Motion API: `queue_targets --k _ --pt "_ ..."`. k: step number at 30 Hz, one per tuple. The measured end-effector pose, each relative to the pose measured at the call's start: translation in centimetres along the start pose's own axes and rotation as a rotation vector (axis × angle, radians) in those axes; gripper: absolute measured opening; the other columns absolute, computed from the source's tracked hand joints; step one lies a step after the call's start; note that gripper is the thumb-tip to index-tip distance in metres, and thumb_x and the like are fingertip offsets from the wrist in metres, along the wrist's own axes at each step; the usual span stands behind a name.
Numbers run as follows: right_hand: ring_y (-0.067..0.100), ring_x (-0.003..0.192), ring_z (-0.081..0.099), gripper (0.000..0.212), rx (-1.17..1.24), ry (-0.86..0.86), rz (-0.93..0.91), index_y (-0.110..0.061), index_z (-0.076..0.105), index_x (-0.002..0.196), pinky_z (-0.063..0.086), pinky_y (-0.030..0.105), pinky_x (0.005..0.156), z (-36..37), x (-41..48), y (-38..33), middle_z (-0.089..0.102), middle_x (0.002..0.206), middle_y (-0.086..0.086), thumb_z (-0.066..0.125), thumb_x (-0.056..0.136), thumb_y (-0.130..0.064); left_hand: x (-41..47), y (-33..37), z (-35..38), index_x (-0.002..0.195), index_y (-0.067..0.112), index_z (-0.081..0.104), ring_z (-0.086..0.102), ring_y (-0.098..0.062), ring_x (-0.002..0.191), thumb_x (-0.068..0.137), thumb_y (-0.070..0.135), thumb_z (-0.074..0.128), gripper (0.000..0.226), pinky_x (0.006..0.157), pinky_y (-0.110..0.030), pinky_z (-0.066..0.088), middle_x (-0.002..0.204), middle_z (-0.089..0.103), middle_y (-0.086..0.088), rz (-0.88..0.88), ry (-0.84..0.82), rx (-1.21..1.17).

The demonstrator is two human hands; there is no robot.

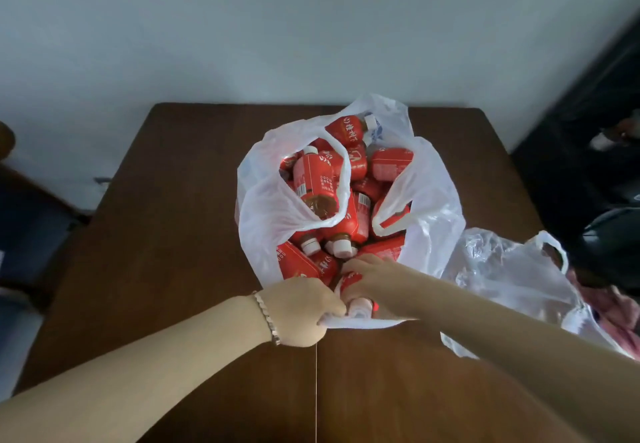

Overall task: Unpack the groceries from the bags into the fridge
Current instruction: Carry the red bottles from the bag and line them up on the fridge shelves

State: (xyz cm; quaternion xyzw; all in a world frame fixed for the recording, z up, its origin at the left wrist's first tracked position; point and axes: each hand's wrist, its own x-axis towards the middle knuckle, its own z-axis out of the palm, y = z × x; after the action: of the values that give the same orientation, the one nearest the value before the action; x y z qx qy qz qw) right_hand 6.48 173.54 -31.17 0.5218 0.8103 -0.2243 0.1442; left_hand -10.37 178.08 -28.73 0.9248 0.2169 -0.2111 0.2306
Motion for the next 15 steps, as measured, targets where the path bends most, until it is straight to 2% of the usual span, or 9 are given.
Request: queue_targets --k 3,6,8,9,11,12,14,15 --pt "0.017 0.124 0.043 0.035 0.166 0.141 0.109 -0.033 0.061 0.120 0.038 0.033 0.104 0.1 -0.5 0.8 0.045 0.136 -0.007 0.064 0.085 -0.033 -0.7 -1.2 1.3 0.061 0.013 0.037 0.044 -0.019 0.068 0.085 0.008 0.047 0.027 0.068 -0.032 0.040 0.064 0.041 -0.003 0.007 0.034 -0.184" --pt "0.015 0.115 0.048 0.040 0.393 0.420 0.305 -0.024 0.066 0.113 0.045 0.034 0.093 0.2 -1.7 0.9 0.052 0.124 -0.005 0.077 0.074 -0.029 -1.9 -1.9 1.5 0.059 0.018 0.034 0.037 -0.011 0.055 0.090 0.036 0.051 0.039 0.059 -0.023 0.032 0.059 0.037 0.003 -0.162 -0.018 -0.434" --pt "0.013 0.102 0.051 0.035 0.479 0.597 0.388 -0.020 0.069 0.101 0.048 0.033 0.083 0.6 -2.7 0.6 0.056 0.108 -0.005 0.081 0.069 -0.028 -1.8 -2.2 1.6 0.066 0.022 0.052 0.046 -0.007 0.059 0.094 0.048 0.040 0.039 0.060 -0.020 0.037 0.065 0.052 0.002 -0.266 0.071 -0.488" --pt "0.010 0.093 0.051 0.030 0.534 0.666 0.429 -0.021 0.066 0.093 0.048 0.030 0.078 0.9 -3.1 0.2 0.056 0.100 -0.009 0.082 0.069 -0.027 -1.6 -2.2 1.3 0.081 0.020 0.062 0.055 -0.007 0.069 0.096 0.044 0.037 0.038 0.066 -0.019 0.043 0.079 0.062 0.000 -0.292 0.163 -0.444" --pt "0.005 0.075 0.053 0.028 0.671 0.747 0.530 -0.024 0.056 0.082 0.048 0.027 0.069 1.6 -3.6 -0.6 0.052 0.087 -0.014 0.081 0.070 -0.026 -0.6 -1.7 0.6 0.109 0.015 0.062 0.062 -0.014 0.090 0.099 0.028 0.040 0.028 0.080 -0.024 0.050 0.106 0.065 -0.002 -0.251 0.292 -0.132" --pt "0.005 0.071 0.054 0.028 0.727 0.774 0.577 -0.023 0.053 0.080 0.048 0.028 0.066 2.0 -3.7 -0.9 0.052 0.085 -0.013 0.080 0.071 -0.026 -0.1 -0.9 0.4 0.110 0.014 0.062 0.064 -0.018 0.090 0.096 0.019 0.046 0.022 0.078 -0.028 0.053 0.107 0.064 -0.004 -0.166 0.352 0.043" --pt "0.009 0.069 0.055 0.027 0.775 0.826 0.641 -0.018 0.053 0.078 0.049 0.030 0.064 2.5 -3.9 -1.0 0.053 0.083 -0.010 0.078 0.072 -0.024 0.8 1.2 0.0 0.088 0.013 0.067 0.066 -0.023 0.077 0.082 0.006 0.059 0.013 0.063 -0.034 0.056 0.091 0.066 -0.005 0.063 0.616 0.337" --pt "0.010 0.068 0.056 0.026 0.787 0.850 0.665 -0.017 0.054 0.079 0.048 0.029 0.062 2.6 -4.1 -1.0 0.054 0.082 -0.009 0.078 0.072 -0.023 1.2 2.0 -0.4 0.082 0.014 0.068 0.068 -0.024 0.084 0.078 0.004 0.060 0.013 0.069 -0.039 0.058 0.092 0.068 -0.006 0.146 0.728 0.429"
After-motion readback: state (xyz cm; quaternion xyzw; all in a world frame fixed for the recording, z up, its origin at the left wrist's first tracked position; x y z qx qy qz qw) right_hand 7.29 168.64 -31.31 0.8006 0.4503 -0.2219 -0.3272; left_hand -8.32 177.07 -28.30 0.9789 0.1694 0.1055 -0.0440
